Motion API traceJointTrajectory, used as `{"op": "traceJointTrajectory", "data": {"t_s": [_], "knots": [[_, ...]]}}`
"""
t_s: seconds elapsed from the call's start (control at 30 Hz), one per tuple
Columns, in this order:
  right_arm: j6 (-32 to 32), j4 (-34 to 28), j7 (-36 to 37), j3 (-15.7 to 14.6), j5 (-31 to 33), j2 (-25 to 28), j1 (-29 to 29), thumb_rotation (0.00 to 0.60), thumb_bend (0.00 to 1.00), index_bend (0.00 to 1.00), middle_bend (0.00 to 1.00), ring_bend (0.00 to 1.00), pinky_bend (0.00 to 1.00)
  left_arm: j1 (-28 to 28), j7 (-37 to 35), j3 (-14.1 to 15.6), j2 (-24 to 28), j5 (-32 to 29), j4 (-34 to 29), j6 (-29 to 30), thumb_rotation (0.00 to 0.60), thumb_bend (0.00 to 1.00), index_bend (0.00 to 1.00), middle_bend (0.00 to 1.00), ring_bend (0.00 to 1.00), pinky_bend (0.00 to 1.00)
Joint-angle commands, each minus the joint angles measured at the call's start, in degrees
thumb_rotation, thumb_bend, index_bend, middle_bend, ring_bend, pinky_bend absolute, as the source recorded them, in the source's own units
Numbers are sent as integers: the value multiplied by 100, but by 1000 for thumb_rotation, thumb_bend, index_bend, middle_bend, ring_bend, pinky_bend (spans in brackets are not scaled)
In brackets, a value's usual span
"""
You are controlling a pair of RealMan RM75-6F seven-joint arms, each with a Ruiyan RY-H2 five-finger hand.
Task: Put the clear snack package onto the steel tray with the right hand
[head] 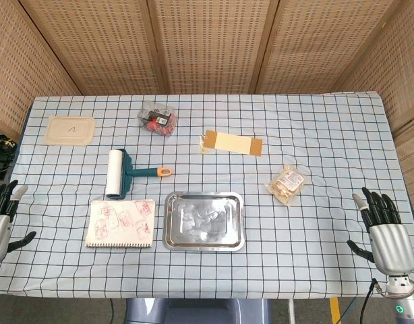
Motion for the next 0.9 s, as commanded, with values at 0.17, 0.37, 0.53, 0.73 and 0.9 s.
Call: {"op": "traceJointTrajectory", "data": {"t_s": [0.17, 0.37, 0.53, 0.73, 0.9], "knots": [[-27, -5, 58, -7, 6, 16, 3, 600, 70, 36, 0, 0, 0, 9, 4, -5, 9, -3, -39, 10, 600, 24, 0, 0, 0, 0], [-109, -43, 60, -36, 2, 28, 26, 600, 70, 36, 0, 0, 0, 32, 42, -11, 39, 8, -90, 58, 600, 23, 0, 0, 0, 0], [-175, -26, 20, -53, 8, -1, 46, 600, 69, 36, 0, 0, 0, 41, 29, -14, 84, -34, -128, 30, 600, 23, 0, 0, 0, 0], [-372, -40, 111, -53, 76, 6, 128, 600, 70, 36, 0, 0, 0, 78, 44, -9, 131, -3, -202, 99, 600, 23, 0, 0, 0, 0], [-1192, -193, 105, 176, 421, 41, 624, 600, 70, 34, 0, 0, 0, 77, 85, -17, 113, 2, -212, 105, 600, 24, 0, 0, 0, 0]]}}
